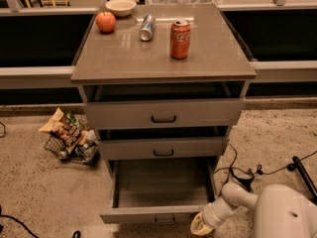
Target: Close bottom drawer
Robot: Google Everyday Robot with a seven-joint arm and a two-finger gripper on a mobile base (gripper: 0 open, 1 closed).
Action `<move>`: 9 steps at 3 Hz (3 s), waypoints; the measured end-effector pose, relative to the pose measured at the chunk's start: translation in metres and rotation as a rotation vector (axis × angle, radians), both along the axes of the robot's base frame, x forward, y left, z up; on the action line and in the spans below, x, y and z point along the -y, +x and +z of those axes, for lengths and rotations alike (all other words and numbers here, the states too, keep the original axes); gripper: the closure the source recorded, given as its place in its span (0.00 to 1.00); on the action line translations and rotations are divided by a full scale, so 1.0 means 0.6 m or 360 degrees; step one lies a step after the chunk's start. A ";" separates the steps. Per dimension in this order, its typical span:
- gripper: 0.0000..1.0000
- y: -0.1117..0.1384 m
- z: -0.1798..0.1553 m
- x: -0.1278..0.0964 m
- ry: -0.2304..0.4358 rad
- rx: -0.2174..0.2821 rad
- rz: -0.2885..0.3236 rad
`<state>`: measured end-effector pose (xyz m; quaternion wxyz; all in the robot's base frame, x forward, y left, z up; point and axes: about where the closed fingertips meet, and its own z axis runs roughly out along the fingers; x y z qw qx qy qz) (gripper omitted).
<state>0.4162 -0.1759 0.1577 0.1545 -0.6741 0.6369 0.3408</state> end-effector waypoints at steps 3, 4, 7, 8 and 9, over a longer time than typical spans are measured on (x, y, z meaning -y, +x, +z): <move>0.82 0.054 0.017 -0.034 -0.0018 0.0343 0.0034; 0.59 0.073 0.015 -0.034 0.0001 0.0364 0.0018; 0.00 0.108 0.016 -0.016 0.0100 0.0402 -0.0029; 0.00 0.113 0.016 -0.013 0.0121 0.0407 -0.0032; 0.00 0.126 0.021 -0.013 0.0132 0.0426 -0.0025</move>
Offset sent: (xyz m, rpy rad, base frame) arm 0.0391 0.0224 0.0224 -0.0323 -0.3072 0.0427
